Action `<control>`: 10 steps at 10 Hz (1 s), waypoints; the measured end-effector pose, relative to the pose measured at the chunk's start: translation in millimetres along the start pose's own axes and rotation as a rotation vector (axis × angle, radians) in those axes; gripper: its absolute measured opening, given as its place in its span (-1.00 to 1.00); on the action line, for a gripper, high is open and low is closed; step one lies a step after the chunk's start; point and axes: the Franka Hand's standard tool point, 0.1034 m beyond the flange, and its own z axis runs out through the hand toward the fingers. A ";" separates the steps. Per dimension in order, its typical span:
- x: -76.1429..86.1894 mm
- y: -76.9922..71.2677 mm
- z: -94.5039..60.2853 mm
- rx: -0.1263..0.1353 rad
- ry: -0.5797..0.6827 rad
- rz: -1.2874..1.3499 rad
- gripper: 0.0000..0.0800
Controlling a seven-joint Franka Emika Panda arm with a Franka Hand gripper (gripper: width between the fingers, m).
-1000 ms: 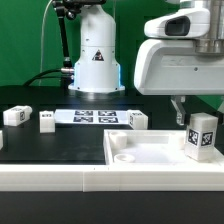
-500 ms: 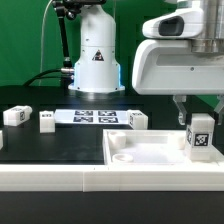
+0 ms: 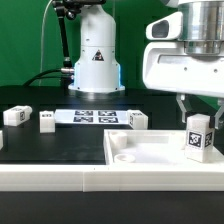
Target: Assemble one leg
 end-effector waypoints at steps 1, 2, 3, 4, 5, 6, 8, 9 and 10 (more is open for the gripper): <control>-0.7 -0.3 0.1 -0.004 0.006 0.171 -0.27; 0.7 0.3 -0.1 -0.001 0.002 0.206 -0.27; 1.7 0.7 -0.3 0.007 -0.012 0.250 -0.27; 1.4 0.5 -0.3 0.008 -0.014 0.260 -0.27; 2.6 0.9 -0.4 0.009 -0.014 0.203 -0.27; 5.7 1.4 -1.7 0.011 -0.014 0.155 0.13; 6.6 0.5 -2.7 0.011 -0.013 -0.018 0.44; 7.8 0.9 -2.8 0.013 -0.011 -0.144 0.59; 10.0 2.0 -2.7 0.013 -0.010 -0.259 0.61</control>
Offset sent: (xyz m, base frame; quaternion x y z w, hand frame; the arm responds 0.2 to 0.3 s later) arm 0.0000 0.0000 0.0000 0.0000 0.0000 0.1296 0.9916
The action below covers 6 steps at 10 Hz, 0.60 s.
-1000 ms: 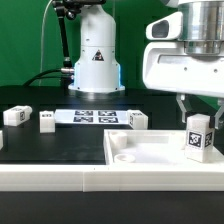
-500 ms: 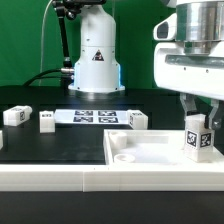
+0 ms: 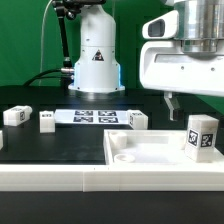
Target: Assemble one leg
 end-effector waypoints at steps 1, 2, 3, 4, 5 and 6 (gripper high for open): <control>1.1 0.8 -0.8 -0.005 -0.005 -0.119 0.61; 1.5 0.6 -2.2 -0.012 -0.018 -0.222 0.62; 0.9 -1.2 -3.7 -0.020 -0.025 -0.298 0.62; 0.6 -1.2 -3.9 -0.031 -0.024 -0.407 0.62; 0.2 -0.7 -3.5 -0.043 -0.021 -0.500 0.62; -0.2 -0.4 -3.1 -0.049 -0.020 -0.562 0.62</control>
Offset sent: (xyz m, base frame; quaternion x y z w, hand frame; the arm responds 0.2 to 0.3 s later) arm 0.0034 0.0095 0.0022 -0.0334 -0.0244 -0.2749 0.9606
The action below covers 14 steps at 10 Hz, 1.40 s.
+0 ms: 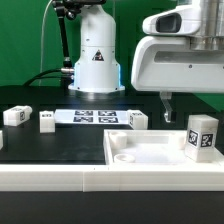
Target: Assemble one leg
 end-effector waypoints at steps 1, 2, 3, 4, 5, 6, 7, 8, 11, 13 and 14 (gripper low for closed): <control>-0.2 0.2 0.6 0.000 0.003 -0.026 0.62; 0.0 1.3 0.6 -0.002 0.003 -0.095 0.62; 0.0 1.2 0.6 -0.001 0.003 -0.075 0.30; 0.1 1.3 0.6 -0.001 0.003 -0.074 0.30; 0.0 1.2 0.6 -0.001 0.003 -0.060 -0.05; 0.2 1.7 0.6 0.000 0.003 -0.036 -0.28; 0.6 3.4 0.7 0.007 0.002 0.025 -0.28; 0.7 4.1 0.9 0.013 0.005 0.132 -0.28; -0.6 -0.4 1.9 0.024 0.027 0.533 -0.28; -1.8 -5.3 3.2 0.024 0.029 0.820 -0.27; -2.5 -6.5 2.8 0.016 0.037 0.961 -0.27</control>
Offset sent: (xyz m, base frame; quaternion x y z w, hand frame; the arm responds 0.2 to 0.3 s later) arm 0.0000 0.0000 0.0000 0.0000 0.0000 0.0000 1.0000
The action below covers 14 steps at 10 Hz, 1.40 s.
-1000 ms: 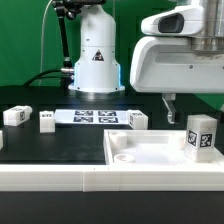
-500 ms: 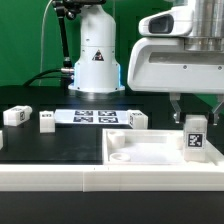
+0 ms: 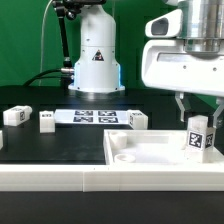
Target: Assemble one leg
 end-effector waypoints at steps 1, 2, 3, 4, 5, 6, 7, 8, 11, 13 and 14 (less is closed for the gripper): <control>1.1 1.0 -0.1 -0.002 0.001 0.094 -0.27; 4.0 2.3 0.2 0.003 -0.012 0.146 -0.27; 7.8 4.2 0.5 0.005 -0.020 0.158 -0.27; 7.5 4.3 0.6 0.004 -0.022 0.199 -0.27; 7.1 4.0 0.7 0.005 -0.022 0.187 -0.27; 7.2 3.9 0.7 0.006 -0.022 0.153 0.18; 7.7 2.1 0.1 0.016 -0.016 0.086 0.18; 6.3 1.4 0.1 0.018 -0.015 -0.023 0.52; 2.2 -0.2 0.2 0.020 -0.013 -0.364 0.62; 2.3 -1.8 -1.6 0.017 -0.010 -0.607 0.62; 1.5 -2.5 -3.4 0.004 -0.015 -0.713 0.62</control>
Offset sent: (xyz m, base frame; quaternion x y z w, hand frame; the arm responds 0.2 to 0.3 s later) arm 0.0000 0.0000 0.0000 0.0000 0.0000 0.1938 0.9810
